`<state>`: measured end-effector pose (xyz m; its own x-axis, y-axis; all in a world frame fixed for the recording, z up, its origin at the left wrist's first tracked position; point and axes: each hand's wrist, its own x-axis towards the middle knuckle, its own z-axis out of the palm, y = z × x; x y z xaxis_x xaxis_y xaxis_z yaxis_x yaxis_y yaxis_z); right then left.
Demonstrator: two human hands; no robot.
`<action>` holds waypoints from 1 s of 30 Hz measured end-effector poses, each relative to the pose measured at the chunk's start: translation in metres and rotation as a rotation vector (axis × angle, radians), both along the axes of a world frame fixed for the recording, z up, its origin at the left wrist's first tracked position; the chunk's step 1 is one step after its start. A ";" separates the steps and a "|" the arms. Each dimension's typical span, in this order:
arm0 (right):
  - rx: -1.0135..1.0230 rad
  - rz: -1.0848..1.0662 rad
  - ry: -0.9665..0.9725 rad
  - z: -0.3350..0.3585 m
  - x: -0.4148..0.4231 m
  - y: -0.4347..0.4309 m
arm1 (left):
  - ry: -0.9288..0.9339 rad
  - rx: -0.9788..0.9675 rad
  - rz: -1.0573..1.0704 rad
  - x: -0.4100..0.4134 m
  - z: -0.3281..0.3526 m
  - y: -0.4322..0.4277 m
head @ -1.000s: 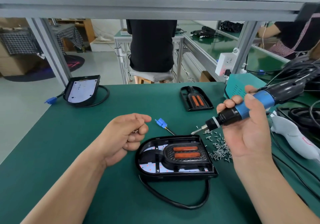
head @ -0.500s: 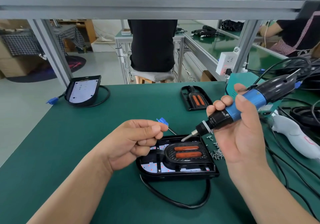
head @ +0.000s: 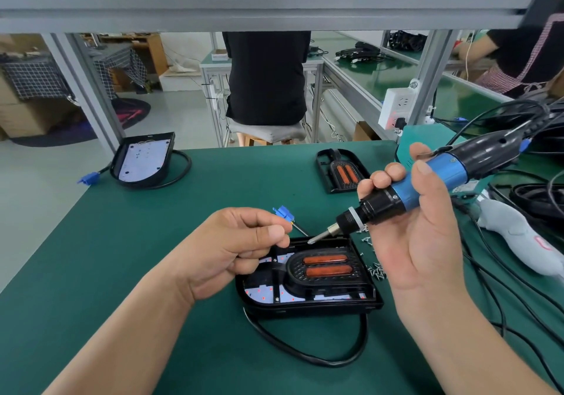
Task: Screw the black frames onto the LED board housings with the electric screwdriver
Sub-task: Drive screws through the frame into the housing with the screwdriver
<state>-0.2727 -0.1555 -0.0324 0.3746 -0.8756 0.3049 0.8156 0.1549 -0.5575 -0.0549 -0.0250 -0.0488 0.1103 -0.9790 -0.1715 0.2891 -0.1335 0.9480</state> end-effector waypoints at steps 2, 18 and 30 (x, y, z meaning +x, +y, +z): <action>0.015 -0.008 0.003 0.000 0.001 0.001 | -0.010 -0.003 0.036 0.003 -0.001 0.000; 0.168 -0.040 0.013 -0.005 0.015 0.007 | -0.210 0.020 0.174 0.007 -0.010 -0.005; 0.237 -0.120 -0.014 -0.001 0.020 0.005 | -0.226 0.058 0.149 0.000 -0.010 -0.007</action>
<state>-0.2523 -0.1504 -0.0331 0.2610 -0.9611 0.0905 0.8433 0.1814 -0.5059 -0.0544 -0.0321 -0.0588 0.2944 -0.9383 -0.1812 0.0916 -0.1610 0.9827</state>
